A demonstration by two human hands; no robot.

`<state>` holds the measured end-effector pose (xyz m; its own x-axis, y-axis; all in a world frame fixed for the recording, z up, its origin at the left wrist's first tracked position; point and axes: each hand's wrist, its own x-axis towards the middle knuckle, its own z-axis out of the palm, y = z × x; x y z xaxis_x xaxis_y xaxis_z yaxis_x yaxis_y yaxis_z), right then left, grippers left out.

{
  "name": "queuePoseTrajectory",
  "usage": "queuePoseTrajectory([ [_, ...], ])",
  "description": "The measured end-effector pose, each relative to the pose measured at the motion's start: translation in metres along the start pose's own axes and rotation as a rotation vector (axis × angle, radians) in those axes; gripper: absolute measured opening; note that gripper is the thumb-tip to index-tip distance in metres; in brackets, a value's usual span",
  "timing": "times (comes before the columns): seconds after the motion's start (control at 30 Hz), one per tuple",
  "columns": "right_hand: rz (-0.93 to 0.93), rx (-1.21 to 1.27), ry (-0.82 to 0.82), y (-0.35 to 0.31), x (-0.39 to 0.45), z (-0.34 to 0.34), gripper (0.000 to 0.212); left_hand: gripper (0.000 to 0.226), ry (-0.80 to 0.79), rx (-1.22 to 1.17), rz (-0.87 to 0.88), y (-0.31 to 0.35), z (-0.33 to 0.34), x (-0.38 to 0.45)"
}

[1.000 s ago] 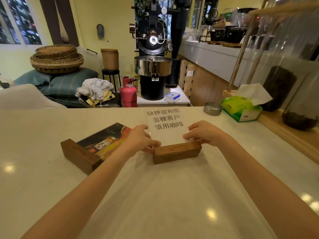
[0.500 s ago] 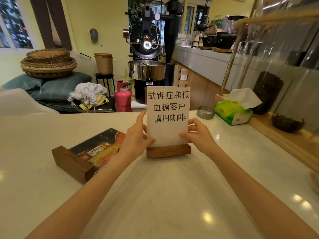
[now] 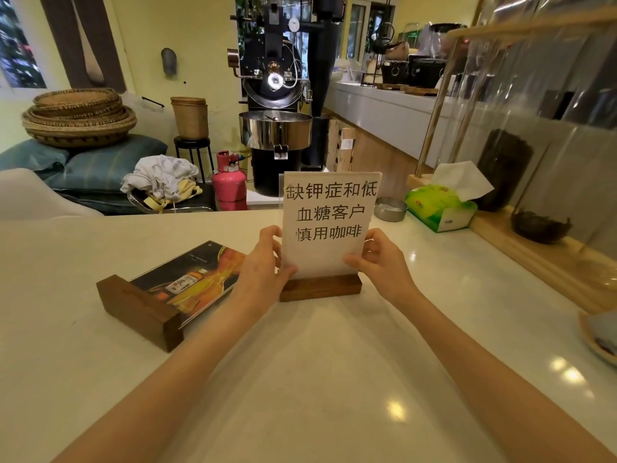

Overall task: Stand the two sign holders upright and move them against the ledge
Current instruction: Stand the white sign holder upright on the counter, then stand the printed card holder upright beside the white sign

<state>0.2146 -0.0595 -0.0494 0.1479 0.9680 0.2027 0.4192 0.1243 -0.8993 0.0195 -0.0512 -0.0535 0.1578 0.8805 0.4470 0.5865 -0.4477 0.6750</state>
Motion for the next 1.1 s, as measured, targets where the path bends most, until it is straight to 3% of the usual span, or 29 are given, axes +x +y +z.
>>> queuePoseTrajectory([
  [0.2,0.019,-0.071,0.037,-0.002,-0.004,0.003,0.043,0.046,-0.032,-0.010,-0.049,0.001,0.000,0.001],
  [0.3,-0.045,-0.130,0.261,-0.002,-0.015,0.010,0.053,0.057,-0.099,0.005,-0.051,-0.002,-0.007,0.006],
  [0.37,-0.173,-0.130,0.444,-0.005,-0.031,0.020,0.044,0.078,-0.183,-0.028,-0.092,-0.005,-0.019,0.009],
  [0.4,-0.235,-0.111,0.456,-0.008,-0.040,0.028,0.038,0.082,-0.230,-0.056,-0.132,-0.005,-0.028,0.010],
  [0.53,-0.279,-0.003,0.194,-0.027,-0.064,0.068,0.018,0.052,-0.434,0.027,-0.242,-0.008,-0.071,0.019],
  [0.6,-0.115,0.116,0.033,-0.041,-0.064,0.085,0.012,0.042,-0.448,0.032,-0.291,-0.017,-0.094,0.024],
  [0.77,0.487,0.385,-0.349,-0.067,-0.050,0.119,0.032,0.035,-0.430,0.171,-0.368,-0.054,-0.137,0.032],
  [0.93,0.677,0.434,-0.390,-0.075,-0.041,0.146,0.038,0.046,-0.518,0.420,-0.429,-0.087,-0.152,0.035],
  [1.1,0.731,0.512,-0.426,-0.074,-0.040,0.164,0.035,0.051,-0.521,0.337,-0.543,-0.102,-0.155,0.037],
])
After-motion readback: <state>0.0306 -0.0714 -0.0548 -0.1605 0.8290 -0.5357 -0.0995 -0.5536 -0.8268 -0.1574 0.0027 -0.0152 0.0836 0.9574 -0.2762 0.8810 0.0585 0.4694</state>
